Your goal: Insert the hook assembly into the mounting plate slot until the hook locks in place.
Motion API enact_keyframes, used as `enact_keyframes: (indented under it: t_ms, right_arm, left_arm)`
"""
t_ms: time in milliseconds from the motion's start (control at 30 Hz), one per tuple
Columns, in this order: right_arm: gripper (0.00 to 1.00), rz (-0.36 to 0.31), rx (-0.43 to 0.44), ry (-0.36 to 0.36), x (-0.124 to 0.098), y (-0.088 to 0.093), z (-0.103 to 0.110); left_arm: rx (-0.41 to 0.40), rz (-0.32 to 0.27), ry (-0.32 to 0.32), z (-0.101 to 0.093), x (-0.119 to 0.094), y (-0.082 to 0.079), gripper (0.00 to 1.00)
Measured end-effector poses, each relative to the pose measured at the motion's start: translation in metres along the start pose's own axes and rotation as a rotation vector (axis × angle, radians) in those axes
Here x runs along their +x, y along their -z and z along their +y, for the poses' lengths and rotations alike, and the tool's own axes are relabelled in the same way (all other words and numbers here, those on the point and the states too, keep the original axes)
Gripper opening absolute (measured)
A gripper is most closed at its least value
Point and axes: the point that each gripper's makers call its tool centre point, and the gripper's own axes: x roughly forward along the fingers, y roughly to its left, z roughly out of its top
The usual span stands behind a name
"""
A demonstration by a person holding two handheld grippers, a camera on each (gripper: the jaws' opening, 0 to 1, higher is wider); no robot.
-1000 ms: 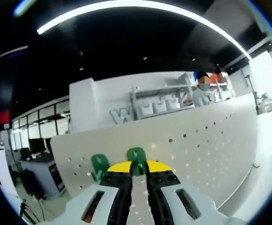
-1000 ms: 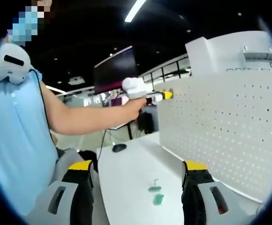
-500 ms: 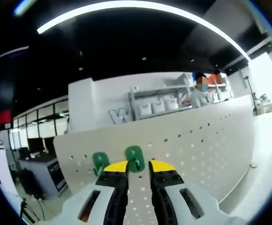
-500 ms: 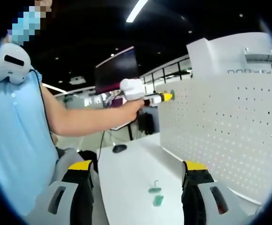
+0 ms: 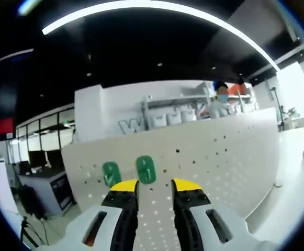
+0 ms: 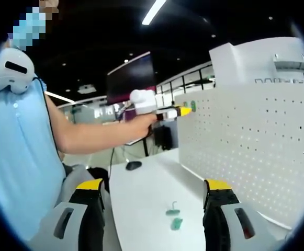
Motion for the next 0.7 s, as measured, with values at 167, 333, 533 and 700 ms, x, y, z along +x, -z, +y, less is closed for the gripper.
enact_keyframes:
  t_ms: [167,333,533,700]
  right_arm:
    - [0.78,0.003,-0.002,-0.003,0.000,-0.001,0.001]
    - [0.78,0.001,-0.007,-0.004,0.000,-0.002,0.002]
    - [0.78,-0.002,-0.010,-0.002,-0.002,-0.002,0.004]
    - [0.78,-0.006,-0.015,0.002,-0.004,-0.004,0.004]
  left_arm:
    - [-0.007,0.015,0.013,-0.005,-0.007,0.006,0.26]
    - [-0.008,0.035,0.027,-0.010,-0.014,0.014,0.26]
    - [-0.009,0.047,0.036,-0.012,-0.020,0.019,0.25]
    - [-0.011,0.067,0.053,-0.017,-0.026,0.024,0.25]
